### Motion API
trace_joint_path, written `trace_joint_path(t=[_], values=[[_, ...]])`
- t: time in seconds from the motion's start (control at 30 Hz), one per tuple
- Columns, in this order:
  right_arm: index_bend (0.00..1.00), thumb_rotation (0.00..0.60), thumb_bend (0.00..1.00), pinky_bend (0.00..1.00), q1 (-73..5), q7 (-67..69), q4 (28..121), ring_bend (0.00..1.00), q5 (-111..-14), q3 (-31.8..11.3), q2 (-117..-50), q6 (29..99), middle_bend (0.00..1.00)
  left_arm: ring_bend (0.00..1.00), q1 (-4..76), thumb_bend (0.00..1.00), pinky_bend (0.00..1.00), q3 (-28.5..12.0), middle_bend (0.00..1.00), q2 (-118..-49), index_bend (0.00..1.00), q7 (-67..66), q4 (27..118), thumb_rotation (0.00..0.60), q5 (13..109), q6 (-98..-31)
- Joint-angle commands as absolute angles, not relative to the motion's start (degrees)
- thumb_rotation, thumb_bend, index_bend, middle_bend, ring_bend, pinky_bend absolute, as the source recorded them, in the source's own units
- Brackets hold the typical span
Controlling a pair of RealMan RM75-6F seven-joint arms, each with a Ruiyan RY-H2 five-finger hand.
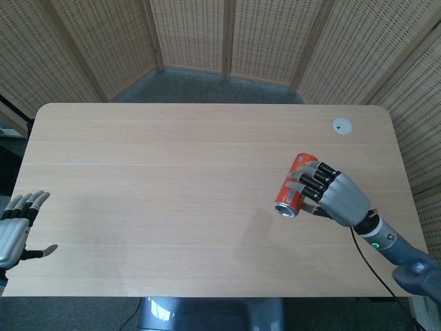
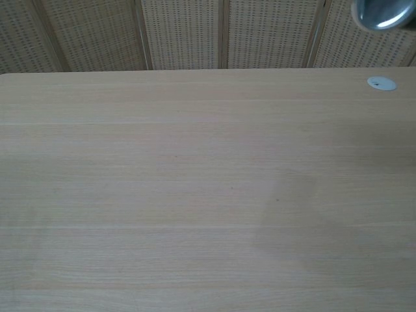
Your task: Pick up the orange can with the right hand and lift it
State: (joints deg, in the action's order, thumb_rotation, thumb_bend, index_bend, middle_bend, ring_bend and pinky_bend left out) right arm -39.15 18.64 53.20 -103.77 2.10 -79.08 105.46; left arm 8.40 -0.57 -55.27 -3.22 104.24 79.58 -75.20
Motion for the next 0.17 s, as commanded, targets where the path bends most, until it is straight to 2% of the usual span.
trace_joint_path(t=[0.03, 0.17], values=[[0.74, 0.6, 0.47, 0.39, -42.02, 14.79, 59.3, 0.48, -103.12, -0.89, -75.46, 101.18, 0.77, 0.0, 8.51, 0.0, 0.0, -0.56, 0.0, -55.41, 0.0, -3.34, 104.17, 0.6, 79.48, -74.98], [0.74, 0.6, 0.47, 0.39, -42.46, 13.37, 61.8, 0.48, -103.83, -1.72, -74.56, 100.16, 0.77, 0.0, 8.7, 0.0, 0.0, -0.54, 0.0, -55.67, 0.0, -3.73, 104.16, 0.6, 79.48, -74.7]])
